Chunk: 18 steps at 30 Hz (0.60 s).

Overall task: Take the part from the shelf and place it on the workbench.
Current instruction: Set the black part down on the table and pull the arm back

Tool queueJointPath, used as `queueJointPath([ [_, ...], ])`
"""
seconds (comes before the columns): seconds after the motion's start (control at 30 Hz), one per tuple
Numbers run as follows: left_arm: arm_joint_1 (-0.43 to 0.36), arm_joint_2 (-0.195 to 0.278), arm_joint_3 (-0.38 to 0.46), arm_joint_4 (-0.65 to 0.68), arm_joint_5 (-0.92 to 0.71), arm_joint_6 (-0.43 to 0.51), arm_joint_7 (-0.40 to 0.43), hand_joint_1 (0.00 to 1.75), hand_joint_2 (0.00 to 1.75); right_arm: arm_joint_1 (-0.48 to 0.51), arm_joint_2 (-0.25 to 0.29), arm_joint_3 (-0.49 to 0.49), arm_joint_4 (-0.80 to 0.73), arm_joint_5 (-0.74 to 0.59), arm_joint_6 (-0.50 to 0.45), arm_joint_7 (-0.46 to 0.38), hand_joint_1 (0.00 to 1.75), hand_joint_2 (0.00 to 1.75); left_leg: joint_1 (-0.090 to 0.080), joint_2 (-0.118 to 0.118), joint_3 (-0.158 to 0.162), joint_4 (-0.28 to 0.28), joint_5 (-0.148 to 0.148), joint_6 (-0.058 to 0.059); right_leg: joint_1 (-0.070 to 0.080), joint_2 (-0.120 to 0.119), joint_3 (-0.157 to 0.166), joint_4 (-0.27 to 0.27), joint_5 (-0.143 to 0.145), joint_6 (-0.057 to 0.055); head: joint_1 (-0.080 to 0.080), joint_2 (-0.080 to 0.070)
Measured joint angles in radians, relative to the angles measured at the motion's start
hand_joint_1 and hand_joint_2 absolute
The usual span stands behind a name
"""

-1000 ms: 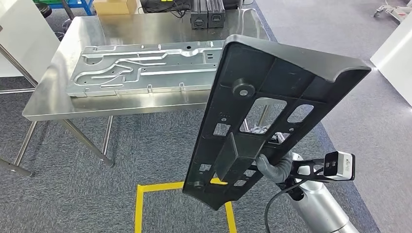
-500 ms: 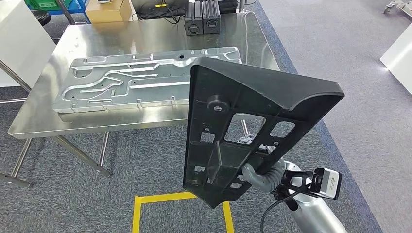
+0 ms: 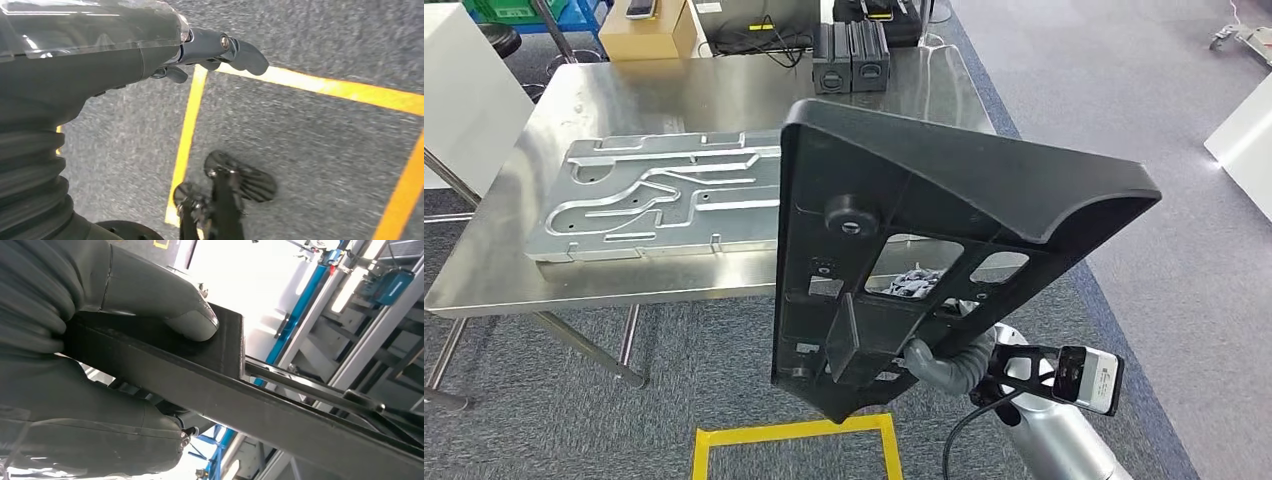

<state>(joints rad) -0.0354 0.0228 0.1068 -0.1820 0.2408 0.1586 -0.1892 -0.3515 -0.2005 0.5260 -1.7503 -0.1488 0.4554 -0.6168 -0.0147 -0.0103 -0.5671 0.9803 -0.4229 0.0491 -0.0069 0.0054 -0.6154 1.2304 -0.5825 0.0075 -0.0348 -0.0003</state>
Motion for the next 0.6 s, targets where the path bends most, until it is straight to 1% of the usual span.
queueJointPath([
  [0.03,-0.001,0.0,0.0,0.0,-0.001,-0.002,0.0,0.0,1.75,-0.002,0.0,0.002,-0.001,0.0,-0.003,0.001,1.75,1.75,0.0,-0.002,0.009,0.0,-0.009,-0.001,-0.002,0.0,-0.039,0.042,-0.025,0.004,0.0,0.0],
  [0.07,-0.001,0.0,0.0,0.0,-0.002,-0.004,0.0,0.0,1.75,-0.002,0.0,0.004,-0.002,0.0,-0.007,0.002,1.75,1.75,0.0,-0.004,0.019,0.001,-0.018,-0.002,-0.004,0.0,-0.066,0.057,-0.037,0.008,0.0,0.0],
  [0.1,-0.001,0.0,0.0,0.0,-0.003,-0.006,0.0,0.0,1.75,-0.003,0.0,0.006,-0.005,0.001,-0.013,0.003,1.75,1.75,0.0,-0.006,0.032,0.001,-0.029,-0.003,-0.006,-0.001,-0.075,0.038,-0.027,0.009,0.0,0.0],
  [0.13,0.0,0.0,0.0,0.0,-0.005,-0.007,0.0,0.0,1.75,-0.005,0.001,0.008,-0.008,0.001,-0.02,0.004,1.75,1.75,0.001,-0.007,0.047,0.002,-0.04,-0.006,-0.007,-0.001,-0.07,-0.009,0.007,0.01,0.0,0.0],
  [0.17,0.001,0.0,0.0,0.0,-0.007,-0.008,0.0,0.0,1.75,-0.007,0.001,0.011,-0.011,0.002,-0.027,0.004,1.75,1.75,0.001,-0.008,0.059,0.003,-0.052,-0.009,-0.007,-0.002,-0.056,-0.076,0.064,0.01,0.0,0.0],
  [0.2,0.001,0.0,0.0,0.0,-0.009,-0.009,0.0,0.0,1.75,-0.009,0.001,0.013,-0.014,0.002,-0.033,0.005,1.75,1.75,0.001,-0.009,0.07,0.008,-0.063,-0.013,-0.006,-0.002,-0.044,-0.136,0.115,0.006,0.0,0.0],
  [0.23,-0.001,0.0,0.0,0.0,-0.01,-0.01,-0.001,0.0,1.75,-0.012,0.001,0.016,-0.015,0.003,-0.04,0.006,1.75,1.75,0.0,-0.01,0.073,0.011,-0.072,-0.018,-0.003,-0.002,-0.037,-0.178,0.154,0.0,0.0,0.0],
  [0.27,-0.003,0.0,0.0,0.0,-0.011,-0.01,-0.003,0.0,1.75,-0.014,0.003,0.018,-0.016,0.004,-0.046,0.007,1.75,1.75,0.001,-0.011,0.075,0.014,-0.078,-0.024,0.0,-0.002,-0.036,-0.2,0.178,-0.008,0.0,0.0],
  [0.3,-0.005,0.0,0.0,0.0,-0.012,-0.01,-0.005,0.0,1.75,-0.016,0.004,0.02,-0.017,0.006,-0.052,0.007,1.75,1.75,0.001,-0.012,0.076,0.016,-0.081,-0.031,0.003,-0.002,-0.037,-0.203,0.178,-0.017,0.0,0.0],
  [0.37,-0.006,0.0,0.0,0.0,-0.012,-0.009,-0.01,0.0,1.75,-0.023,0.008,0.024,-0.02,0.01,-0.065,0.008,1.75,1.75,0.002,-0.011,0.076,0.026,-0.085,-0.042,0.002,-0.001,-0.026,-0.212,0.177,-0.03,0.0,0.0],
  [0.4,-0.006,0.0,0.001,0.0,-0.011,-0.009,-0.012,0.0,1.75,-0.028,0.009,0.026,-0.021,0.012,-0.071,0.008,1.75,1.75,0.003,-0.01,0.067,0.048,-0.09,-0.047,0.001,-0.002,-0.015,-0.218,0.175,-0.036,0.0,0.0],
  [0.43,-0.006,0.0,0.001,0.0,-0.009,-0.008,-0.013,0.0,1.75,-0.033,0.012,0.029,-0.021,0.014,-0.075,0.008,1.75,1.75,0.006,-0.008,0.046,0.089,-0.103,-0.053,-0.001,-0.003,-0.006,-0.223,0.171,-0.041,0.0,0.0],
  [0.47,-0.007,-0.001,0.003,0.0,-0.006,-0.008,-0.013,0.0,1.75,-0.038,0.013,0.031,-0.022,0.017,-0.08,0.008,1.75,1.75,0.009,-0.005,0.013,0.147,-0.126,-0.058,-0.001,-0.004,0.002,-0.227,0.167,-0.044,0.0,0.0],
  [0.53,-0.007,-0.001,0.01,0.0,0.001,-0.006,-0.015,0.0,1.75,-0.043,0.016,0.038,-0.024,0.028,-0.093,0.009,1.75,1.75,0.016,-0.002,-0.068,0.268,-0.177,-0.068,0.001,-0.005,0.01,-0.228,0.157,-0.047,0.0,0.0],
  [0.57,-0.006,-0.002,0.014,0.0,0.005,-0.005,-0.016,0.0,1.75,-0.042,0.016,0.042,-0.027,0.038,-0.103,0.009,1.75,1.75,0.018,0.0,-0.095,0.297,-0.184,-0.07,0.001,-0.005,0.014,-0.227,0.153,-0.048,0.0,0.0],
  [0.6,-0.005,-0.002,0.018,0.0,0.007,-0.004,-0.017,0.0,1.75,-0.042,0.017,0.046,-0.031,0.05,-0.115,0.009,1.75,1.75,0.02,0.001,-0.106,0.292,-0.17,-0.072,0.002,-0.005,0.02,-0.227,0.148,-0.047,0.0,0.0],
])
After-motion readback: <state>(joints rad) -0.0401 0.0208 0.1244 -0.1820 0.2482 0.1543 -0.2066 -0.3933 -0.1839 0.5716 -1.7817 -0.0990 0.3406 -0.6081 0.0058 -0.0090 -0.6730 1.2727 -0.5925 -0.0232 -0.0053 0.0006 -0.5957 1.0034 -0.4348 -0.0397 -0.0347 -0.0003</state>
